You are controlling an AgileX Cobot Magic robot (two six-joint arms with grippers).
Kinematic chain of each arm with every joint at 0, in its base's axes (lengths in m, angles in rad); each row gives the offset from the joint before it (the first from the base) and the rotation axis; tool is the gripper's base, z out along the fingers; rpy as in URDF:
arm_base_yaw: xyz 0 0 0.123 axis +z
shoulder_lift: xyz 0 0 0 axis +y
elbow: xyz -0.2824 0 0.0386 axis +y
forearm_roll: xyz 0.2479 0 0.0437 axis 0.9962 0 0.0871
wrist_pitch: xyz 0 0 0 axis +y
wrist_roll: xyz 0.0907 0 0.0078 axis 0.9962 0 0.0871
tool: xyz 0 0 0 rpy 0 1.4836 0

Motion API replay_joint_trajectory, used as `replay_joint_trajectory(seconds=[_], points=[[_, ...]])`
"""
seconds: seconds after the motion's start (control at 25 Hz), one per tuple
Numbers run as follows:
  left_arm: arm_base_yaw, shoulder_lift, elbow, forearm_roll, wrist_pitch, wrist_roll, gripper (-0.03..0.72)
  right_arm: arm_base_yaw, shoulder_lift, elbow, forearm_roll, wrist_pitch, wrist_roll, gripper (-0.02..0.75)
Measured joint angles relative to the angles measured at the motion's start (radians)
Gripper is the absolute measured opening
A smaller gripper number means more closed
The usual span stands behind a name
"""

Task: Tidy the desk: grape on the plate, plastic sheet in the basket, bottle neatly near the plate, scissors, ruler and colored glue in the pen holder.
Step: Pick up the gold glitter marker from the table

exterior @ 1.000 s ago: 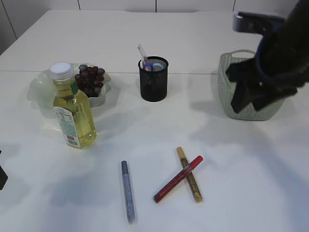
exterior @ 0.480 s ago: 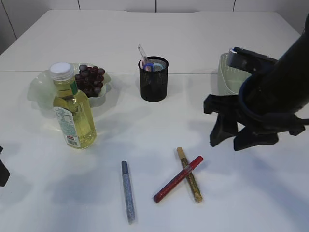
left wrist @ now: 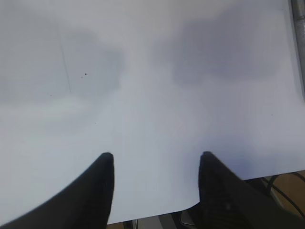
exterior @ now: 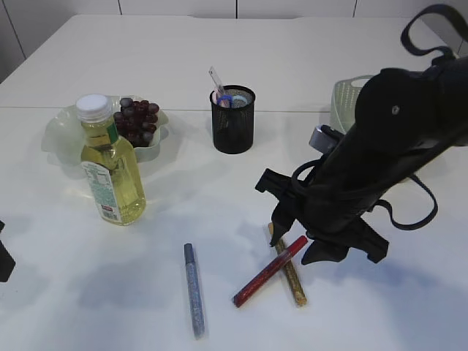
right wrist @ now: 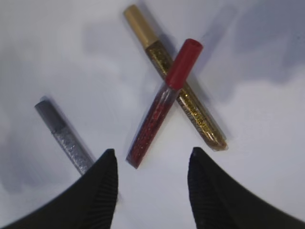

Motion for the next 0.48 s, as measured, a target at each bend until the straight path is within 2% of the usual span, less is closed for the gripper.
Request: replay_joint_trajectory(seconds=[0.24, 0.48], points=[[0.0, 0.0, 0.0, 0.0, 0.0, 0.0, 0.415, 0.0, 0.059, 0.0, -0.05, -0.038, 0.2, 0.385], [0.0, 0.0, 0.0, 0.0, 0.0, 0.0, 0.415, 0.0, 0.106, -0.002, -0.085, -0.063, 0.272, 0.385]])
